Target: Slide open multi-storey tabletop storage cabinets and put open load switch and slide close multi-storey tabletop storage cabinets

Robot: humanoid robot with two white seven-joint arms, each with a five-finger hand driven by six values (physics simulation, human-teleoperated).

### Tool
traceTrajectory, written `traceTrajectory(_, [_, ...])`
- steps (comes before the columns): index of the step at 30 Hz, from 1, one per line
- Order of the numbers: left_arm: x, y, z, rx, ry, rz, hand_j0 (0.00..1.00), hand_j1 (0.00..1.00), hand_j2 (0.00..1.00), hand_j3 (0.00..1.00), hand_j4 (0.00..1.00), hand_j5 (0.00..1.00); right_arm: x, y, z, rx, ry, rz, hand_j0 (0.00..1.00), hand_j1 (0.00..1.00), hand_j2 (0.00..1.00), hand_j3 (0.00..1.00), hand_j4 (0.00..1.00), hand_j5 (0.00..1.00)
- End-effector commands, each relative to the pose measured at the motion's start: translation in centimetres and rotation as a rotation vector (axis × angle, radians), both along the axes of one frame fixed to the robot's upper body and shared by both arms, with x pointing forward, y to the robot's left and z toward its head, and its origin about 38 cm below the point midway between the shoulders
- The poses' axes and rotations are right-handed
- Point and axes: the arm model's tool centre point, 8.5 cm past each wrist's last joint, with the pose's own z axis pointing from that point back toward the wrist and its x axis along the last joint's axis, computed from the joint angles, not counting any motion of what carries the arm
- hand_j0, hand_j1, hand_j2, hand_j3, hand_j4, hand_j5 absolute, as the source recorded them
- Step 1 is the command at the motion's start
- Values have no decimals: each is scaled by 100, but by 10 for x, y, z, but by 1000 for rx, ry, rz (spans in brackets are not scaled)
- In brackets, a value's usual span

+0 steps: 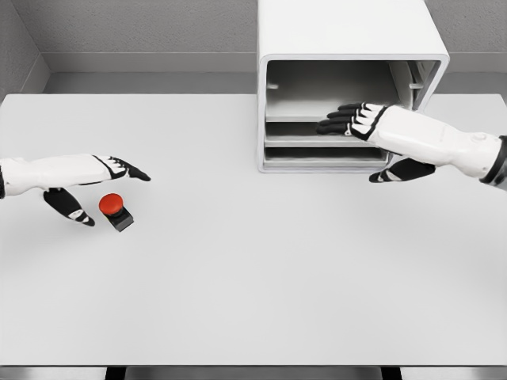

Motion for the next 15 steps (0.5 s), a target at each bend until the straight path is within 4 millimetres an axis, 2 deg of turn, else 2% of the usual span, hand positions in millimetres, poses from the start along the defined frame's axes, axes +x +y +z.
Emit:
traceTrajectory(1, [1,-7,-2,-15,3,-9,100,100,100,100,100,100,-1,11,-7,20,19,24,100,100,100,100,100,100])
traceTrajectory(5, [-4,-10,-5,-16,14,-23,100,100,100,100,100,100,10,6,-1,14,11,2,100,100,100,100,100,100])
traceTrajectory(9, [-9,-15,-4,-25,16,-44,100,100,100,100,100,100,27,0,-11,42,42,-48,100,100,100,100,100,100])
traceTrajectory(15, [-12,-8,-5,-11,23,-32,100,100,100,100,100,100,41,-2,-25,48,77,-86,100,100,100,100,100,100])
